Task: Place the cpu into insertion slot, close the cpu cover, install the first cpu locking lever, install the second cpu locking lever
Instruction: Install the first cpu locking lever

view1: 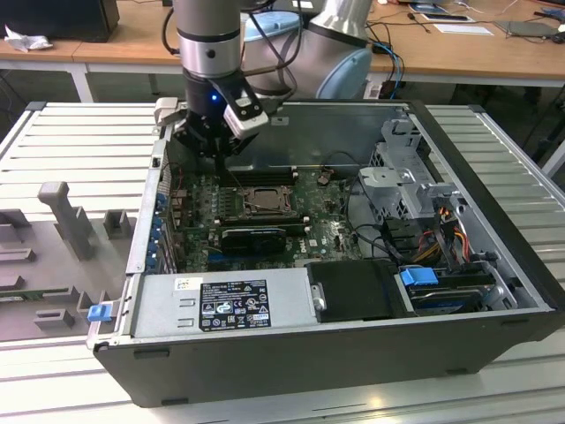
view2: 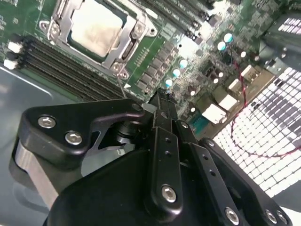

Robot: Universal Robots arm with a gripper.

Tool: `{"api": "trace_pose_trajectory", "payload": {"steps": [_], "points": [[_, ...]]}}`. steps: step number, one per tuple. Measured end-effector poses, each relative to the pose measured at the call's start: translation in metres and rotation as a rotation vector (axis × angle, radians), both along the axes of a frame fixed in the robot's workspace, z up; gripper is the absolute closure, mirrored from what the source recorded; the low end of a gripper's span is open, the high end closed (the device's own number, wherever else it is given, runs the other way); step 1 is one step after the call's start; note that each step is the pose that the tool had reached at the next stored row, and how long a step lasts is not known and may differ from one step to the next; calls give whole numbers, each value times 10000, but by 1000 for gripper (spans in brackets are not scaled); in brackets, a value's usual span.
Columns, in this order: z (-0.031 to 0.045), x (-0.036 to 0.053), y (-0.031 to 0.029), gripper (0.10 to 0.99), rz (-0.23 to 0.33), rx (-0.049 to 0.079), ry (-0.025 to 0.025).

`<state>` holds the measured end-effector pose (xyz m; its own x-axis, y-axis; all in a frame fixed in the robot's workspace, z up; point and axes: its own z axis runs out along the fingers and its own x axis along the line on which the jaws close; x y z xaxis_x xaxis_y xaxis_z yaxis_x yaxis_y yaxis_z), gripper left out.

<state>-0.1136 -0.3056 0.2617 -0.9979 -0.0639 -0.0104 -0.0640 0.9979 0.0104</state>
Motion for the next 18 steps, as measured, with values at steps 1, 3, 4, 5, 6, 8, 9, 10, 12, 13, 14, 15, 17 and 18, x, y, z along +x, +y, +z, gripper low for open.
{"api": "trace_pose_trajectory", "payload": {"steps": [1,3,4,5,6,8,9,10,12,13,14,15,17,18], "points": [[-2,-11,11,980,0,4,0],[-14,-59,44,980,-1,27,0],[-20,-68,64,980,1,31,1],[-27,-74,97,980,0,33,0],[-35,-75,123,980,-1,33,0],[-49,-75,154,980,-1,34,-1],[-54,-75,170,980,-1,33,0],[-59,-73,181,980,0,34,0],[-62,-43,189,980,0,35,-1],[-62,-18,191,980,0,34,0],[-63,26,196,980,-3,34,0],[-63,99,198,980,-1,31,0],[-63,217,200,980,-9,28,0],[-64,283,201,980,-12,29,0]]}}
